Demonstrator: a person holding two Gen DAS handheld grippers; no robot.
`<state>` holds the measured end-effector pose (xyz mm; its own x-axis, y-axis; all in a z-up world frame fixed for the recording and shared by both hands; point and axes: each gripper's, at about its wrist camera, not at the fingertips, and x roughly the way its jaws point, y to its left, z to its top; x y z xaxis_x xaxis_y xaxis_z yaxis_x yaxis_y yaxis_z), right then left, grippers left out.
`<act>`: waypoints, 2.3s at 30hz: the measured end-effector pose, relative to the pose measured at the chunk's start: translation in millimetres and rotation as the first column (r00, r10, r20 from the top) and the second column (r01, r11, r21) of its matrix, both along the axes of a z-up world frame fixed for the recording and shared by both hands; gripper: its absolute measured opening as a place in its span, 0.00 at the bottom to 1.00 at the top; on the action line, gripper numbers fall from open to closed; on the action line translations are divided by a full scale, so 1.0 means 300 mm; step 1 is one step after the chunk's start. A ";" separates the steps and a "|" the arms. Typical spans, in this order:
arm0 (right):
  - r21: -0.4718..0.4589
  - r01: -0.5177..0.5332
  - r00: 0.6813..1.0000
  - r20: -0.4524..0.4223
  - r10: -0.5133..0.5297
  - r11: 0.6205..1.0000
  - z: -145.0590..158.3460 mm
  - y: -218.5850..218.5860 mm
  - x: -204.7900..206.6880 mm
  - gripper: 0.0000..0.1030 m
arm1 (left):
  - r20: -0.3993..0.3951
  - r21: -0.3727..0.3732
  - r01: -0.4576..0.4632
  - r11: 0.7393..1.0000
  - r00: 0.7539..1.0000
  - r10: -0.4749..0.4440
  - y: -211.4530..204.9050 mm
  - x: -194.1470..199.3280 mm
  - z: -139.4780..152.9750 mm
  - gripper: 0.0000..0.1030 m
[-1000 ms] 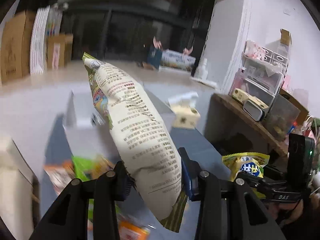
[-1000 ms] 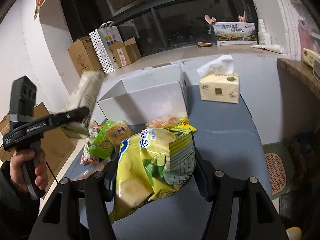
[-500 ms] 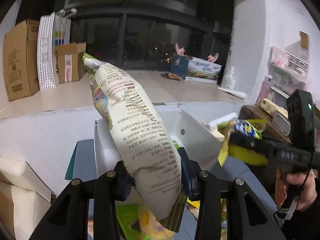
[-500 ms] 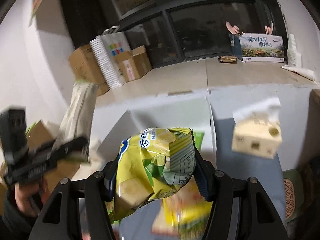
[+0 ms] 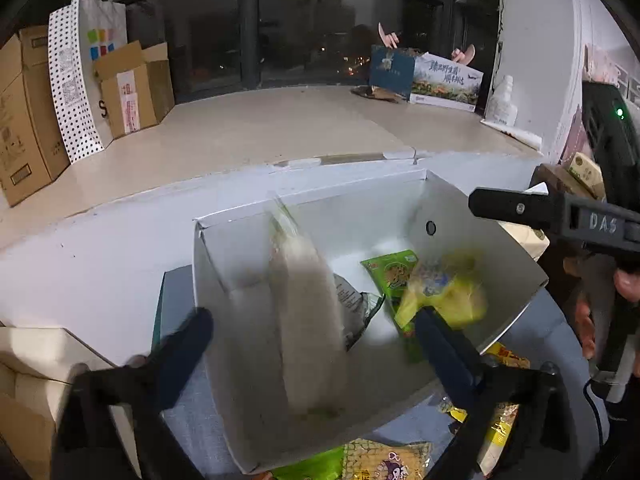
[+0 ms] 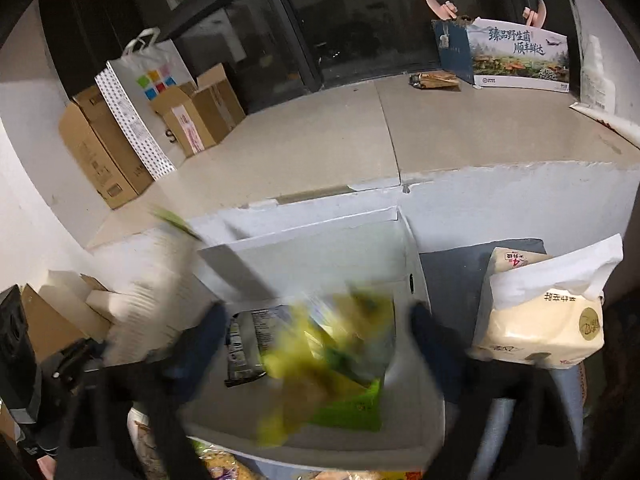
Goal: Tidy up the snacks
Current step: 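Lower both bags into the white box and open both tools, then withdraw both tools from the box toward the remaining snacks, then grasp the green pea snack bag with the right tool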
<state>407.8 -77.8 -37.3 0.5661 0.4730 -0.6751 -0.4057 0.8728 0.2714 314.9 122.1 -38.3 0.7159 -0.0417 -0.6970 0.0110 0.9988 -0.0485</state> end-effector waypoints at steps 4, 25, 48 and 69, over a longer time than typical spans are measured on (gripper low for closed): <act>-0.030 -0.012 1.000 0.002 0.012 0.999 -0.012 -0.007 -0.017 1.00 | -0.016 -0.011 0.011 1.000 1.000 -0.011 -0.009 -0.012 -0.017 1.00; 0.203 -0.129 0.958 0.277 0.069 0.971 0.121 -0.380 -0.693 1.00 | 0.180 -0.002 0.163 0.987 0.971 -0.160 -0.250 -0.533 0.181 1.00; 0.048 -0.010 0.989 0.149 0.003 0.999 -0.139 -0.547 -0.955 1.00 | 0.041 -0.241 0.025 0.970 0.999 -0.015 -0.228 -0.927 -0.175 1.00; -0.098 -0.120 0.988 0.081 0.129 0.988 -0.308 -0.401 -0.813 1.00 | 0.108 -0.227 0.002 0.974 0.994 0.024 -0.187 -0.983 -0.101 1.00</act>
<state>163.9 -198.1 -129.6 0.5653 0.4815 -0.6698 -0.5313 0.8336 0.1509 20.0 66.1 -68.5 0.7884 -0.1813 -0.5878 0.0179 0.9619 -0.2727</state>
